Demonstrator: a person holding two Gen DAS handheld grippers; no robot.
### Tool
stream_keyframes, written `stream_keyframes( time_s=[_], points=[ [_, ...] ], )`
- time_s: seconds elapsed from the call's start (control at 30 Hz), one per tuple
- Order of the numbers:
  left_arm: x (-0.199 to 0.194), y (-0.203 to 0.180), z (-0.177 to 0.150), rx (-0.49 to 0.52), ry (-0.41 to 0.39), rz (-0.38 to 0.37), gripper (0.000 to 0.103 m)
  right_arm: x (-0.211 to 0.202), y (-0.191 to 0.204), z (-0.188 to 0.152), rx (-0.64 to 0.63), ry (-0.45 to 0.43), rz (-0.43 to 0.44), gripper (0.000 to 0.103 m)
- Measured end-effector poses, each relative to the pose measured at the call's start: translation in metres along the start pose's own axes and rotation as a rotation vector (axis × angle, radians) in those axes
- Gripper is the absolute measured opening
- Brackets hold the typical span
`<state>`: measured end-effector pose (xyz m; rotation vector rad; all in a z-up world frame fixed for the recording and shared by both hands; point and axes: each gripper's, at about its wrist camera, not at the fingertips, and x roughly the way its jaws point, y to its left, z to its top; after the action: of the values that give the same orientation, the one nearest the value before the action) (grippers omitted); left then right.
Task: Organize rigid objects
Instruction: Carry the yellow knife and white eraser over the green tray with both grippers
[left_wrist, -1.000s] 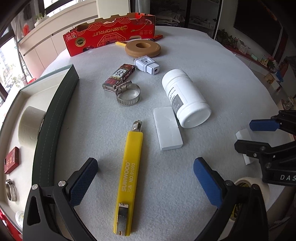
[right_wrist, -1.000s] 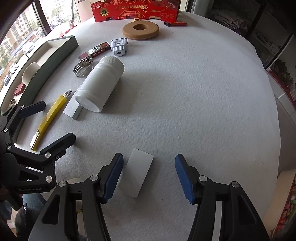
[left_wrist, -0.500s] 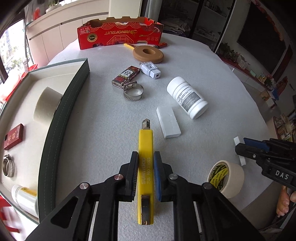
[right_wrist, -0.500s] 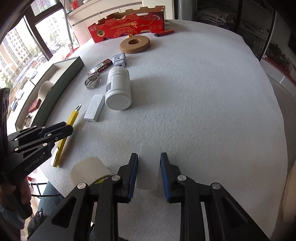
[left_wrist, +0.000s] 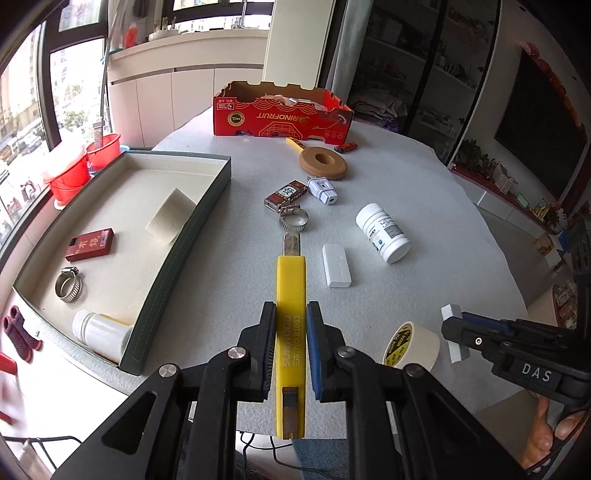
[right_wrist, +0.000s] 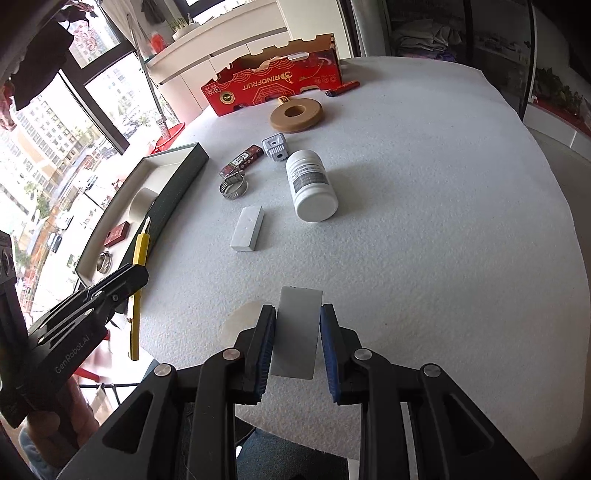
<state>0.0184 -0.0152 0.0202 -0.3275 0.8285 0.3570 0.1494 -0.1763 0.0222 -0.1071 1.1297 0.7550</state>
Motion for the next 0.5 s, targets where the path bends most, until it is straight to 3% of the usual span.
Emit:
stream_keyframes(
  time_s=[0.5],
  points=[
    [-0.041, 0.031, -0.009, -0.062, -0.117, 0.096, 0.017, -0.003, 0.057, -0.001, -0.077, -0.024, 0.089, 0.026]
  ],
)
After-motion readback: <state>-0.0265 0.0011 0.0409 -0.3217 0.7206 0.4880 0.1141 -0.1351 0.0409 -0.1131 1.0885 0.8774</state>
